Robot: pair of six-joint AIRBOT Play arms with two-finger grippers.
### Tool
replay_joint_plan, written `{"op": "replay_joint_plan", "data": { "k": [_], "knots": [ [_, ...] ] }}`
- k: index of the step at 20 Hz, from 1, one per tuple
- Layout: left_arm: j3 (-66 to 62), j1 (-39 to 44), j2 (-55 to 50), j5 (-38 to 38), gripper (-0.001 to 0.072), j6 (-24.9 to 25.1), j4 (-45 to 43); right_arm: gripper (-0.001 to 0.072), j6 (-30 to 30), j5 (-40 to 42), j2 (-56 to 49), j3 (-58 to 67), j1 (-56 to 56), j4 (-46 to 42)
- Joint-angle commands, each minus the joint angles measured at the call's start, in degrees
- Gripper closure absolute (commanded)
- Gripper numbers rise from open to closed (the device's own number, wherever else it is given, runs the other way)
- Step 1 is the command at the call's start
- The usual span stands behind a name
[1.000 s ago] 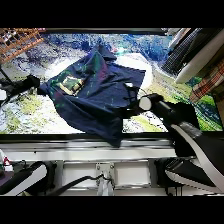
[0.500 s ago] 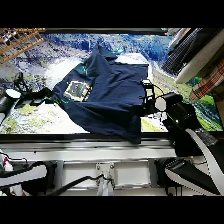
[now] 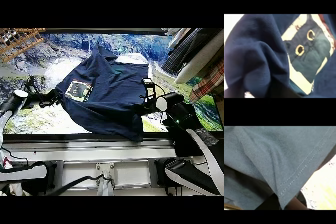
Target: Fold the clothes and pants, and hang the long-sleeved shirts on hangers.
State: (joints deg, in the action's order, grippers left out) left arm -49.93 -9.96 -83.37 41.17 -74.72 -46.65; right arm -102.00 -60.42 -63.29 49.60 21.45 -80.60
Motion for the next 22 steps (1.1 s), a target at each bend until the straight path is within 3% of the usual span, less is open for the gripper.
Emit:
{"op": "replay_joint_plan", "data": {
  "k": [1, 5, 7, 12, 14, 18, 22],
  "knots": [
    [0.00, 0.42, 0.00, 0.76, 0.0691, 1.68, 0.87, 0.0683, 0.04, 0.59, 0.07, -0.02, -0.02, 0.94],
    [-0.04, -1.18, 4.61, 0.44, 0.0694, 2.14, 0.87, 0.0683, 0.07, 0.46, 0.98, 1.97, -0.02, -0.42],
    [-0.04, -1.68, 11.17, -3.37, 0.0695, 2.14, 0.92, 0.0683, 0.13, 0.46, 2.25, 5.55, -0.04, -1.40],
    [-2.60, 1.66, 37.90, -25.33, 0.0696, 2.29, 2.14, 0.0683, 2.71, 2.73, 4.87, 24.22, -0.02, -1.53],
    [-5.31, 4.52, 46.31, -33.24, 0.0696, 6.27, 2.12, 0.0683, 2.86, 3.28, 5.44, 33.79, -0.02, -1.49],
    [-14.86, 8.72, 54.42, -34.51, 0.0696, 16.87, 2.12, 0.0683, 3.50, 1.01, 6.43, 52.33, 0.02, -0.17],
    [-24.28, 9.18, 56.50, -33.79, 0.0696, 18.69, 2.08, 0.0680, 3.54, -6.36, 8.52, 64.41, 0.04, 0.22]
  ]
}}
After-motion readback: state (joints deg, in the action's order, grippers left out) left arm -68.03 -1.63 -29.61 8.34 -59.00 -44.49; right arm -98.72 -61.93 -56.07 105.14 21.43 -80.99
